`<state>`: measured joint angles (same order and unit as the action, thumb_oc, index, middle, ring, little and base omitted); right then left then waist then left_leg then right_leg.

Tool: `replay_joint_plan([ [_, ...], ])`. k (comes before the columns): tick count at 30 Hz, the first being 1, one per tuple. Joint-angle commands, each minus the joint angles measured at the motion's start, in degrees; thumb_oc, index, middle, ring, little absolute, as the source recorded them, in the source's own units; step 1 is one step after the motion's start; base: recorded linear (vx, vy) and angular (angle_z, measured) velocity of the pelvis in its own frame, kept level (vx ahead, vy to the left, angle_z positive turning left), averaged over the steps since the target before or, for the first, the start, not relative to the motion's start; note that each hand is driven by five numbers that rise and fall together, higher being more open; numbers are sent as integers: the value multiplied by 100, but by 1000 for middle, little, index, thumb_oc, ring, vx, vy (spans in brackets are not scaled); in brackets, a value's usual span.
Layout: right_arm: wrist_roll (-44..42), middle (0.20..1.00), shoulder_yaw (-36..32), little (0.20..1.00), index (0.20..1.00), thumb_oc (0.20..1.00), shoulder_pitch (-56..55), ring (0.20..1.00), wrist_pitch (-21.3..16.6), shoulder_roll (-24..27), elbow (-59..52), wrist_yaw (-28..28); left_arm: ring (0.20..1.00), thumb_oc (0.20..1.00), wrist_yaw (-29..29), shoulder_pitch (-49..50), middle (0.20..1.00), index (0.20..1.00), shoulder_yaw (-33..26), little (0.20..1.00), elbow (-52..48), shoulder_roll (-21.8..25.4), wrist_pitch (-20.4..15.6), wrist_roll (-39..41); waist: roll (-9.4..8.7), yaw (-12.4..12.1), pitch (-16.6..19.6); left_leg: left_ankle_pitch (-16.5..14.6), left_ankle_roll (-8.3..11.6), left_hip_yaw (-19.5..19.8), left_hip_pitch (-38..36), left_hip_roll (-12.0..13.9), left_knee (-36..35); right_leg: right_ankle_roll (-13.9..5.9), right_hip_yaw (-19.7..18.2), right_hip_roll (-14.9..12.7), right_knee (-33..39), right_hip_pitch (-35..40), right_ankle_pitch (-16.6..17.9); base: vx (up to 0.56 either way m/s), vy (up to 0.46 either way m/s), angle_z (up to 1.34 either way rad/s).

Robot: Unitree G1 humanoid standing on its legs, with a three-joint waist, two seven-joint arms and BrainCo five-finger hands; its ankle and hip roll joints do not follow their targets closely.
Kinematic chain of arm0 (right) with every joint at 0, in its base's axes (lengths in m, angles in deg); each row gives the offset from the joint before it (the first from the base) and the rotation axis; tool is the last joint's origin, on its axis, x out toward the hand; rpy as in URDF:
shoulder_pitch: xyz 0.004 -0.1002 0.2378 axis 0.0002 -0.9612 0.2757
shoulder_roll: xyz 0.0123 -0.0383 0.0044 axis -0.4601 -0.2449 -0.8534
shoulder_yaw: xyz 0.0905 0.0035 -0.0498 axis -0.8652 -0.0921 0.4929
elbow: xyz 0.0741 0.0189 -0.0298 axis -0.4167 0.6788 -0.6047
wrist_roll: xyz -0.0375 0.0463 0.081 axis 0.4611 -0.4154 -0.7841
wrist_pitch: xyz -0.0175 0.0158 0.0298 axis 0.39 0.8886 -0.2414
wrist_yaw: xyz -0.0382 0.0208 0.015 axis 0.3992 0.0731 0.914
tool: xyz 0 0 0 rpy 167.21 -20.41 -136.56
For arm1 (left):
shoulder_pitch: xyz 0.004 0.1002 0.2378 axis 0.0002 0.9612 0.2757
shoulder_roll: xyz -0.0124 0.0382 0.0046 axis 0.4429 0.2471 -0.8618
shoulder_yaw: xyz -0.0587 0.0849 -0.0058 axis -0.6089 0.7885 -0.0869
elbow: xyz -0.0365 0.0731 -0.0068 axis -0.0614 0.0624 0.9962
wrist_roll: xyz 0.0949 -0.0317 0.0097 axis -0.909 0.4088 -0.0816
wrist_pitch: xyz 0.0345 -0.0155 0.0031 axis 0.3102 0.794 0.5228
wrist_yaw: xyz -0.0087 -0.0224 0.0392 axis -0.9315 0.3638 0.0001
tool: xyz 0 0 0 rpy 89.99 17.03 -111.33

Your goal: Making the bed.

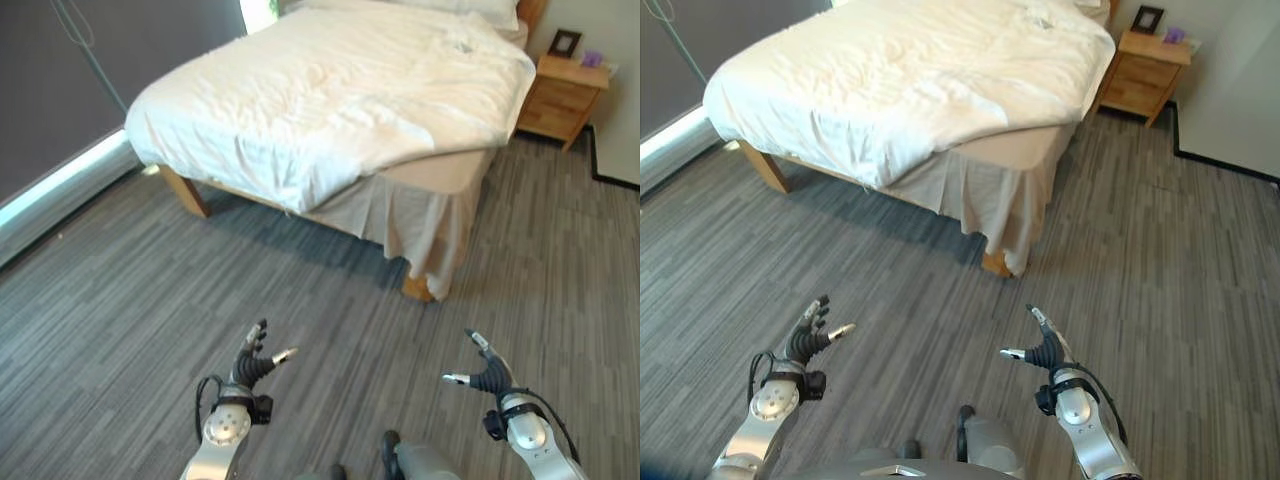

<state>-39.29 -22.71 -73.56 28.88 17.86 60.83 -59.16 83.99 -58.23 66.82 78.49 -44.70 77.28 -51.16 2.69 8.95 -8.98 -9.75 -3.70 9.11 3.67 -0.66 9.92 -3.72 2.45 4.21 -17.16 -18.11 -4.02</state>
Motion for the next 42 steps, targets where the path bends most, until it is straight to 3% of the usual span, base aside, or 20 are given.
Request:
replay_joint_plan([
  [1,-150,1000,-19,1000,1000,1000,135,1000,-185,-14,-174,-5,1000,1000,6,161,1000,1000,0,1000,-391,138,-354,-166,-200,160,234,210,374,-228,-2177,-82,-745,-55,-55,-99,1740,-157,1976,164,-49,39],
  [3,-150,1000,-15,1000,1000,1000,134,1000,-185,-17,-172,-4,1000,1000,5,164,1000,1000,-3,1000,-390,141,-354,-166,-164,157,246,167,369,-235,-2172,-48,-722,-62,-47,-65,1755,-147,1948,236,-121,40],
  [4,-152,1000,64,1000,1000,1000,403,1000,-204,155,-77,25,1000,1000,-78,89,1000,1000,91,1000,-600,192,-373,92,-296,42,-41,1523,997,-728,-580,-133,2368,227,-13,-282,1978,503,1913,464,-359,100],
  [5,-173,1000,29,1000,1000,1000,463,1000,-216,241,-130,99,1000,1000,-150,47,1000,1000,105,1000,-726,242,-411,224,-497,-130,-162,1722,1076,-974,270,-154,3590,430,-45,-431,2071,800,1716,616,-432,65],
  [7,-154,1000,20,1000,1000,1000,559,1000,-174,306,-101,149,1000,1000,-194,-3,1000,1000,139,1000,-730,260,-421,291,-625,-340,-269,1428,916,-1276,950,-24,3848,492,-183,-474,2124,1095,1512,363,-197,-45],
  [11,-195,1000,58,1000,1000,1000,611,1000,-187,330,-29,70,1000,1000,-298,158,1000,1000,57,1000,-755,278,-443,274,-605,-654,-298,1184,593,-1438,1617,-79,2099,341,-564,-447,2216,1429,1225,360,75,-58],
  [15,-127,1000,176,1000,1000,1000,671,1000,-238,389,133,-26,1000,1000,-334,383,1000,1000,-86,1000,-691,192,-423,292,-361,-1012,-268,2059,679,-1086,1548,139,-781,192,-892,-321,2216,1899,783,442,239,-38],
  [21,-43,1000,213,1000,1000,1000,563,1000,-291,384,55,-78,1000,1000,-360,482,1000,1000,-34,1000,-534,161,-359,187,-359,-1152,-105,2426,851,-1097,1476,581,-1420,60,-1140,-476,2216,2408,402,345,228,-72],
  [23,-18,1000,260,1000,1000,1000,443,1000,-318,276,19,-128,1000,1000,-407,437,1000,1000,57,1000,-543,239,-342,152,-533,-1150,15,2308,725,-1274,1254,587,-1426,5,-1173,-612,2012,2675,342,512,337,-44],
  [24,-5,1000,300,1000,1000,1000,443,1000,-343,207,52,-107,1000,1000,-409,383,1000,1000,92,1000,-554,318,-332,127,-646,-1163,21,2211,655,-1364,1073,531,-1451,-108,-1150,-622,1505,2554,540,338,209,-60],
  [25,84,1000,441,1000,1000,1000,588,1000,-304,120,90,-161,1000,1000,-356,260,1000,1000,105,1000,-565,476,-269,81,-722,-1064,-80,1974,506,-1488,688,490,-1488,-552,-998,-543,287,1927,1224,313,220,-65],
  [27,81,1000,511,1000,1000,1000,672,1000,-341,59,-44,-190,1000,1000,-336,287,1000,1000,48,1000,-661,629,-259,88,-444,-1030,-186,1876,431,-1577,417,811,-1492,-835,-711,-292,-1193,1240,1636,187,216,-37],
  [29,84,1000,550,1000,1000,1000,708,1000,-364,36,-121,-186,1000,1000,-344,278,1000,1000,65,1000,-685,685,-255,58,-218,-1009,-193,1849,388,-1590,364,984,-1492,-870,-548,-113,-2200,933,1540,115,191,-20],
  [32,93,1000,524,1000,1000,1000,632,1000,-410,-22,-244,-147,1000,1000,-246,314,1000,1000,106,1000,-611,610,-165,-86,-82,-843,-280,1758,244,-1401,133,850,-1492,-763,-255,1040,-4253,-4,1227,206,210,11],
  [33,93,1000,523,1000,1000,1000,632,1000,-408,-18,-248,-149,1000,1000,-245,315,1000,1000,104,1000,-613,607,-164,-87,-51,-854,-264,1772,253,-1402,160,888,-1492,-759,-246,1073,-4229,-31,1269,265,145,5],
  [34,92,1000,456,1000,1000,1000,562,1000,-434,1,-343,-181,1000,1000,-246,402,1000,1000,45,1000,-585,556,-168,-160,-125,-765,-297,1758,255,-1309,67,675,-1492,-972,-176,1638,-3941,-394,1433,264,149,27],
  [35,42,1000,464,1000,1000,1000,548,1000,-444,-9,-345,-186,1000,1000,-250,435,1000,1000,22,1000,-564,545,-176,-153,-185,-690,-303,1709,256,-1248,12,531,-1492,-953,-182,1577,-3587,-568,1393,416,200,39],
  [37,-19,1000,483,1000,1000,1000,576,1000,-417,1,-294,-201,1000,1000,-313,427,1000,1000,11,1000,-477,554,-197,-113,-366,-583,-253,1525,241,-1147,-117,162,-1492,-499,-336,964,-2014,-327,1209,386,138,74],
  [39,-69,1000,422,1000,1000,1000,545,1000,-337,24,-251,-225,1000,1000,-420,480,1000,1000,-49,1000,-400,531,-189,-88,-541,-472,-146,1072,194,-990,-549,-215,-1492,-74,-424,375,641,173,1016,626,21,76],
  [42,-40,1000,406,1000,1000,1000,603,1000,-261,12,-243,-196,1000,1000,-379,423,1000,1000,-83,1000,-380,466,-187,-120,-479,-518,-106,752,251,-1008,-890,-144,-1492,-95,77,-227,1462,241,1314,428,-81,40],
])
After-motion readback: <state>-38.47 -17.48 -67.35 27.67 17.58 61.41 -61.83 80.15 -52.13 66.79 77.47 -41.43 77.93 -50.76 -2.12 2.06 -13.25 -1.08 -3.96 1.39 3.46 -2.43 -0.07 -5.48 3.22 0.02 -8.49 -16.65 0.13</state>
